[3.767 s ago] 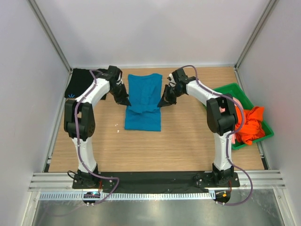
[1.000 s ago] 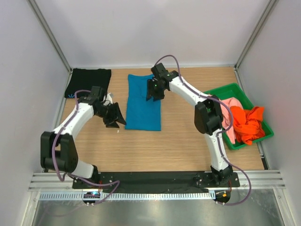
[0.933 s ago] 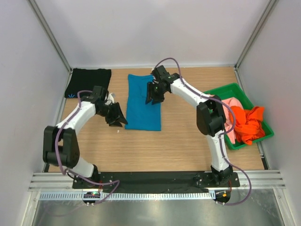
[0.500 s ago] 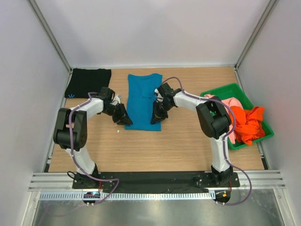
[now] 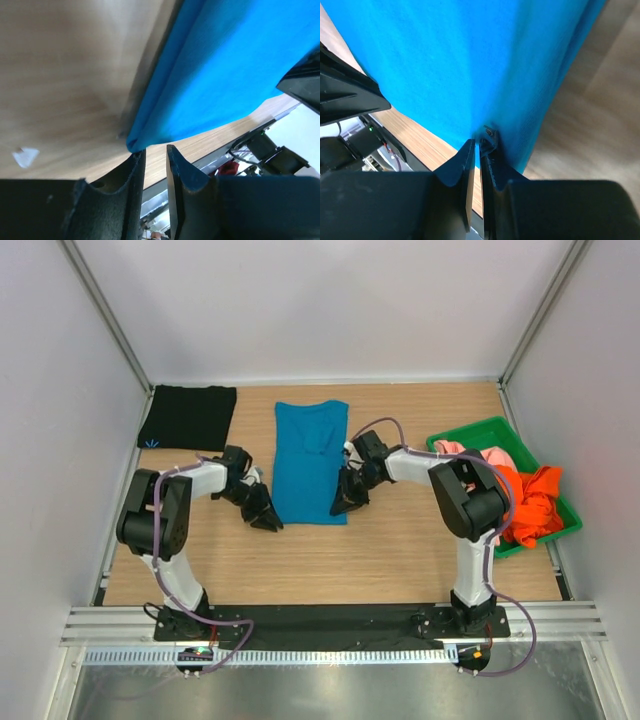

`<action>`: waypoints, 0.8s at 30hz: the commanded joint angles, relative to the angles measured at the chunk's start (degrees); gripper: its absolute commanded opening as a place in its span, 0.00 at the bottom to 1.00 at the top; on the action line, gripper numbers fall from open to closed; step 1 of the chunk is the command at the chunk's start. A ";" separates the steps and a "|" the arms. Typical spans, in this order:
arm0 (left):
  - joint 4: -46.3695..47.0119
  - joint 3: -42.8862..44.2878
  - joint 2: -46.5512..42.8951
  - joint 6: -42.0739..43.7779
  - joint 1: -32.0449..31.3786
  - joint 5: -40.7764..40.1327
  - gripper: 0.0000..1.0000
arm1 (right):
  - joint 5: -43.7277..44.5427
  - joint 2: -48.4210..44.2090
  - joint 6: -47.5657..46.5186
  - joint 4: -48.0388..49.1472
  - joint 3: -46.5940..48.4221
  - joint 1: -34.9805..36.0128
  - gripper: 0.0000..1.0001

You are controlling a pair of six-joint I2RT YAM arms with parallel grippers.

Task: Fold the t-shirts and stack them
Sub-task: Fold the tshirt

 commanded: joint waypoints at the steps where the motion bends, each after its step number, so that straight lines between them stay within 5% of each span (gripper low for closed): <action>1: -1.02 -6.03 -1.54 -0.37 -1.22 -6.73 0.26 | 3.04 -3.02 -0.68 -0.35 -6.95 -0.12 0.17; 8: -1.20 -13.69 -14.36 -1.68 -3.66 -1.38 0.25 | 3.66 -9.70 -4.19 -1.75 -16.55 -0.12 0.17; 14: -1.02 -7.99 -25.71 -4.68 -6.49 1.71 0.32 | 4.97 -16.02 -6.57 -8.42 -13.59 -0.30 0.23; 15: -0.94 -4.93 -25.63 -4.42 -6.41 1.53 0.33 | 5.58 -16.56 -6.66 -9.48 -12.26 -0.73 0.33; 18: -0.06 -0.52 -21.00 -3.97 -6.49 1.53 0.35 | 8.91 -16.83 -5.70 -12.82 -5.68 -1.79 0.41; 24: 3.02 9.94 -8.86 -3.27 -6.32 2.14 0.34 | 9.98 -9.90 -3.76 -14.33 6.19 -5.04 0.39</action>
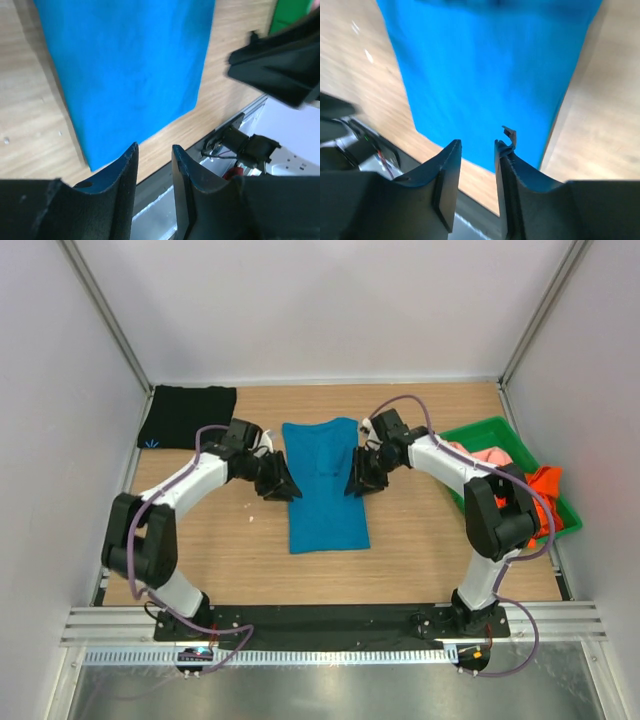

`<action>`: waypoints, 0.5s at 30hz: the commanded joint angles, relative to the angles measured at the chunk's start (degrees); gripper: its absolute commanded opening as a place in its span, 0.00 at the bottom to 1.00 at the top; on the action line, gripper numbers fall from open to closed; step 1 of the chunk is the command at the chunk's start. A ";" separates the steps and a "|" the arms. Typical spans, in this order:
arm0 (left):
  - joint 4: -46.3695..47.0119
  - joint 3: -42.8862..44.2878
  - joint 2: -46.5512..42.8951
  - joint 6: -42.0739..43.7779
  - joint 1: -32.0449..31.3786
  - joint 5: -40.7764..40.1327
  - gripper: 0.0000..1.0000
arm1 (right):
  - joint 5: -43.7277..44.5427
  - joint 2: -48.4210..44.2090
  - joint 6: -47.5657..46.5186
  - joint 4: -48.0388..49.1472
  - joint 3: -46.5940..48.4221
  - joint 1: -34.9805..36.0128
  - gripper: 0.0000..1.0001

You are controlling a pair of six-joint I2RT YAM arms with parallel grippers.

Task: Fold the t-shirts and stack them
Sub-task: Fold the tshirt

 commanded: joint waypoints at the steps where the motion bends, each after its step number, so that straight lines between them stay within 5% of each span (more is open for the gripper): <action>1: 1.97 4.11 8.10 0.42 0.35 1.05 0.34 | 2.33 3.84 0.96 -1.43 6.25 -1.70 0.38; 6: 1.80 11.49 15.95 1.30 1.14 0.70 0.30 | -0.03 9.73 1.14 -0.03 10.91 -3.54 0.24; 15: -1.10 17.30 25.53 4.81 4.30 -0.53 0.28 | -4.78 16.06 1.23 4.90 11.79 -8.99 0.19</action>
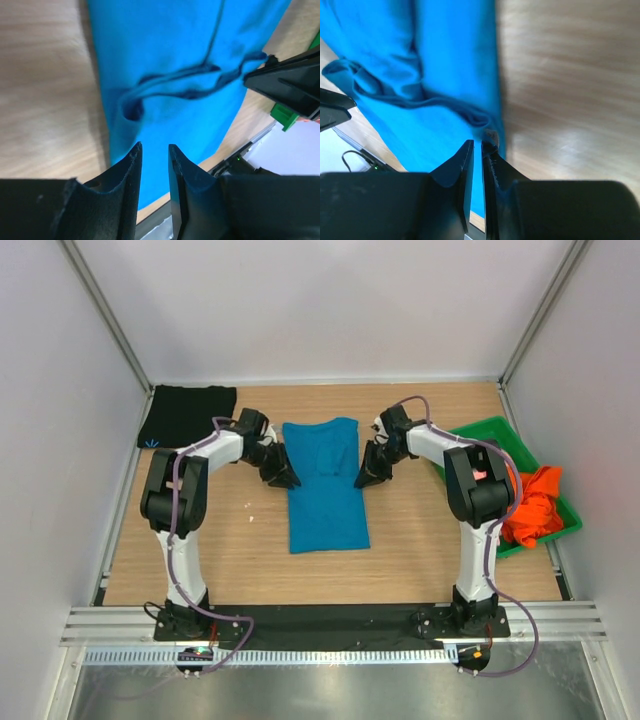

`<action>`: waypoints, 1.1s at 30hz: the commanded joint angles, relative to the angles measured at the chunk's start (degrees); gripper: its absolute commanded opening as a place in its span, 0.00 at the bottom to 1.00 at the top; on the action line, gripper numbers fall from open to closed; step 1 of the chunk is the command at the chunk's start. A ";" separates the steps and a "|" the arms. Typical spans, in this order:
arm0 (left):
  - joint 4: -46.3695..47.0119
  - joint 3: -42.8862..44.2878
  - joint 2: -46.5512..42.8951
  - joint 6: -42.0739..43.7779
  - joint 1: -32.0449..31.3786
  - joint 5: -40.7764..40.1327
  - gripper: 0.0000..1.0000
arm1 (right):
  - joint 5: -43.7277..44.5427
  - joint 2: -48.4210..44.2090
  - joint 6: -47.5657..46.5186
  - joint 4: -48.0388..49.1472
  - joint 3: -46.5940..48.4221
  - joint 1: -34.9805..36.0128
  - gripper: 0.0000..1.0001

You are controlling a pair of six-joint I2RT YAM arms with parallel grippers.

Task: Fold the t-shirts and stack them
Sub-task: Fold the tshirt

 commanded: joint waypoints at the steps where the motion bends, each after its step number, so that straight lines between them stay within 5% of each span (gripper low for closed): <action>1: -1.54 2.22 2.02 2.80 1.35 -0.44 0.28 | -3.10 0.65 -0.19 3.11 2.46 -2.46 0.19; 11: -3.91 8.54 8.35 7.99 1.71 -0.62 0.27 | -4.33 4.88 -2.92 -1.10 6.50 -4.75 0.20; 19: -7.60 9.61 -4.01 8.17 1.53 -1.33 0.38 | 0.50 -4.24 -6.34 -9.71 8.01 -4.75 0.26; 27: 2.99 -5.84 -16.85 -2.01 -4.43 6.76 0.32 | -13.78 -14.89 -4.77 -5.08 -4.38 1.13 0.25; 33: 10.23 -18.33 -18.89 -7.82 -7.96 6.50 0.24 | -20.41 -14.91 0.94 7.49 -15.01 8.69 0.11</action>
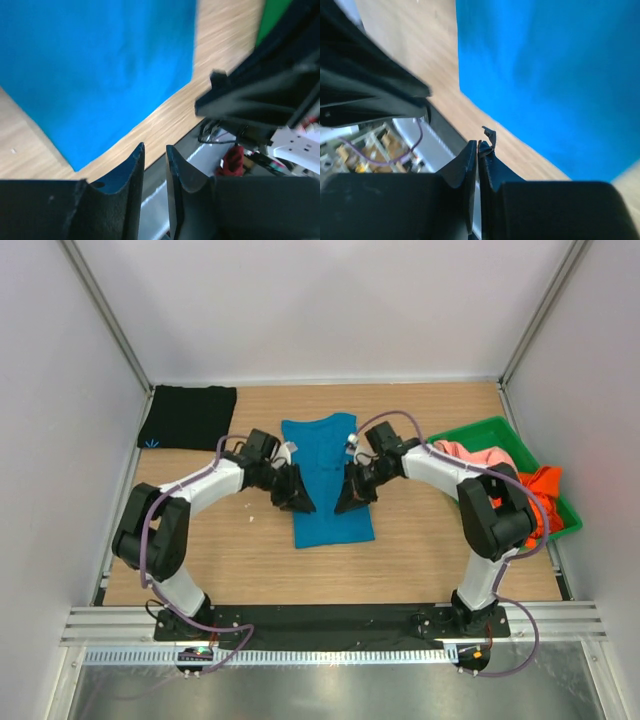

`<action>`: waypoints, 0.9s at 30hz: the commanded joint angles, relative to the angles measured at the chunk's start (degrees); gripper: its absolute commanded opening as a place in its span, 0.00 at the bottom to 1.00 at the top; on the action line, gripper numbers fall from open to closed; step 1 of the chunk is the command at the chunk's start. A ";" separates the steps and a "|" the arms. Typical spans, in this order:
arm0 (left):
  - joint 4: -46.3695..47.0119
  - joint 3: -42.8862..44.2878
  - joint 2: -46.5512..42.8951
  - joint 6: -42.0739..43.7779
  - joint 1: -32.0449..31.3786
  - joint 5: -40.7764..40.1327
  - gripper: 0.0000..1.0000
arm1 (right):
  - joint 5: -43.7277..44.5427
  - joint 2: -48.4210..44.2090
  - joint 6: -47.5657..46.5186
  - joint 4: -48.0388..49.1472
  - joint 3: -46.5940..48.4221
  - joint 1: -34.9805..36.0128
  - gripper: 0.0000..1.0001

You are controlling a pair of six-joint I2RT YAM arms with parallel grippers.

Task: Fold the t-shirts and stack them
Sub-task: Fold the tshirt

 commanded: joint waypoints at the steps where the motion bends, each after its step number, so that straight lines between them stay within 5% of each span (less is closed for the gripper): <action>1: 5.30 -6.90 -0.53 -4.98 -0.03 0.91 0.22 | -7.34 1.27 3.63 8.11 -4.27 3.67 0.09; 8: 5.47 -13.51 -1.51 -4.90 -0.20 -0.69 0.20 | -11.30 8.30 0.83 7.60 -4.46 5.70 0.06; 20: 5.57 -13.87 4.99 -5.34 -0.12 -0.68 0.19 | -17.81 16.48 -5.68 1.97 0.38 8.77 0.05; 27: 0.47 -13.08 10.18 -4.11 -0.12 -5.78 0.10 | -17.20 18.33 -6.82 2.49 -0.23 8.34 0.05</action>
